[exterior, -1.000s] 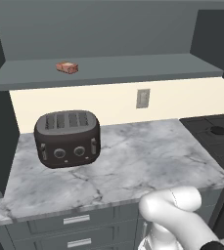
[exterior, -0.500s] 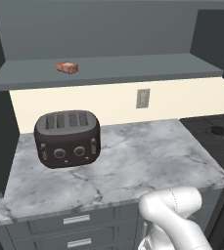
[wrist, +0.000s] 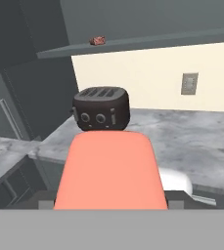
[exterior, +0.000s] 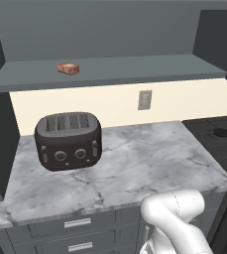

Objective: Locate and retrieve the bar soap and bar soap from the cabinet. Place them next to the sink.

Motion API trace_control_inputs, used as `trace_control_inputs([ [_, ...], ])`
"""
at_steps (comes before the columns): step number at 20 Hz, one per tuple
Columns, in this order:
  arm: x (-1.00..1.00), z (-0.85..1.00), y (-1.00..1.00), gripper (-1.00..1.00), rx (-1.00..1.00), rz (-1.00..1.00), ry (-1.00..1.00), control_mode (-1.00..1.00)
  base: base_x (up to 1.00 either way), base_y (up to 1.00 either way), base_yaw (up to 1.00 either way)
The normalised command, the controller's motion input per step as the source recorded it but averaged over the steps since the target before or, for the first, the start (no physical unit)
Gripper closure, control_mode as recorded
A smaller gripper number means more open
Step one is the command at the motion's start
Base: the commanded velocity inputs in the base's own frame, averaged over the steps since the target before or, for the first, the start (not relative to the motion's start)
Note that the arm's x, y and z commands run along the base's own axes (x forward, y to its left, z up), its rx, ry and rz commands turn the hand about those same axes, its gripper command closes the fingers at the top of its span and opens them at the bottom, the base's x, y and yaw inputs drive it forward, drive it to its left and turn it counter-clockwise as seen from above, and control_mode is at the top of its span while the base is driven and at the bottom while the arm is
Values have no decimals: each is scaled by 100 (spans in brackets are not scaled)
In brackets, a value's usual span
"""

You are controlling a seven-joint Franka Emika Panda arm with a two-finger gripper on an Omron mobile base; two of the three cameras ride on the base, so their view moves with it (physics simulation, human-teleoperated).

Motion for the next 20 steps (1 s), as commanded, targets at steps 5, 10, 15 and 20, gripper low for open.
trace_control_inputs([
  [5, 0, 0, 0, 100, 0, 0, 0, 100, 0, 0, 0],
  [10, 0, 0, 0, 100, 0, 0, 0, 100, -28, -8, 0],
  [15, 0, 0, 0, 100, 0, 0, 0, 100, -51, -12, 0],
  [20, 0, 0, 0, 100, 0, 0, 0, 100, -37, -8, 0],
])
